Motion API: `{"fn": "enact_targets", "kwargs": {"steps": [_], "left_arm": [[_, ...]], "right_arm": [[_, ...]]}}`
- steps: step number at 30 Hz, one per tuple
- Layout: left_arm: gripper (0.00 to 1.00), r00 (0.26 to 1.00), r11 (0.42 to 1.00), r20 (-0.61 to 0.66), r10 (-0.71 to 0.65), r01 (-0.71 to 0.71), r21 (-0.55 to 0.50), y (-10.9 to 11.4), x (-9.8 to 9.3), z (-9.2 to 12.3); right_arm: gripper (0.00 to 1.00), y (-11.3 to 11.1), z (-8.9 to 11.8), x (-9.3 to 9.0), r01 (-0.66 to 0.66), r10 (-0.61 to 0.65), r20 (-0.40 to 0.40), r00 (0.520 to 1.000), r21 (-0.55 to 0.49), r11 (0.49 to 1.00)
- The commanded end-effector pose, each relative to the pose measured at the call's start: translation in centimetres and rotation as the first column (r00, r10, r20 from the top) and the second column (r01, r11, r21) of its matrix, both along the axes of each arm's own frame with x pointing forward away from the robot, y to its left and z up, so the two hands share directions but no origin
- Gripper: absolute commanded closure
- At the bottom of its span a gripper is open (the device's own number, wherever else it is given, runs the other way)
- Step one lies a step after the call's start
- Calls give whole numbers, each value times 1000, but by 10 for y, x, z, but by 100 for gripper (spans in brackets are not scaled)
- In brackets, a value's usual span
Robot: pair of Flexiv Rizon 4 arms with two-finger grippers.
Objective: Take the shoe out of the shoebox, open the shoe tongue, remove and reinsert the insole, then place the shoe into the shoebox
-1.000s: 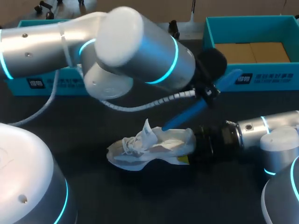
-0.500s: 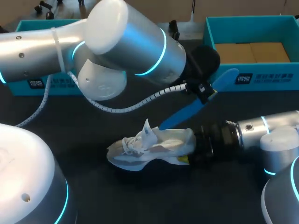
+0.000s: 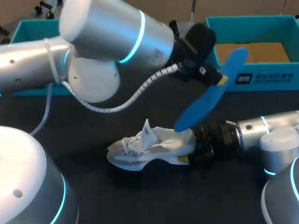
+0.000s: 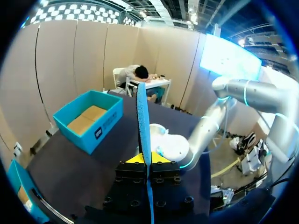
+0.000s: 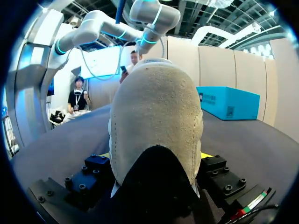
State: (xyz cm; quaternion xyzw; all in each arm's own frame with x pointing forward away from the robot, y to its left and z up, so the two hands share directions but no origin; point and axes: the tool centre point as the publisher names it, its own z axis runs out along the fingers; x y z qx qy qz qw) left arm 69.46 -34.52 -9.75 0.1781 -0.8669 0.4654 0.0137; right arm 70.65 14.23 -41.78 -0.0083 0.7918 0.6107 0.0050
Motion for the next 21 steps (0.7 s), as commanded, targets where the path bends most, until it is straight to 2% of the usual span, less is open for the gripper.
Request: {"fn": "enact_targets", "kwargs": {"steps": [1, 2, 17, 21], "left_arm": [[100, 997, 998, -52, -54, 52, -44, 25, -4, 25], [100, 996, 996, -58, -67, 64, -54, 27, -4, 33], [100, 996, 996, -58, -67, 64, -54, 27, -4, 33], [100, 994, 987, -55, -92, 84, -138, 33, -16, 50]], "right_arm": [[100, 1, 0, -1, 2, -2, 0, 1000, -5, 1000], [100, 1, 0, -1, 2, -2, 0, 1000, -5, 1000], [100, 1, 0, -1, 2, -2, 0, 1000, -5, 1000], [100, 1, 0, -1, 2, -2, 0, 1000, -5, 1000]]}}
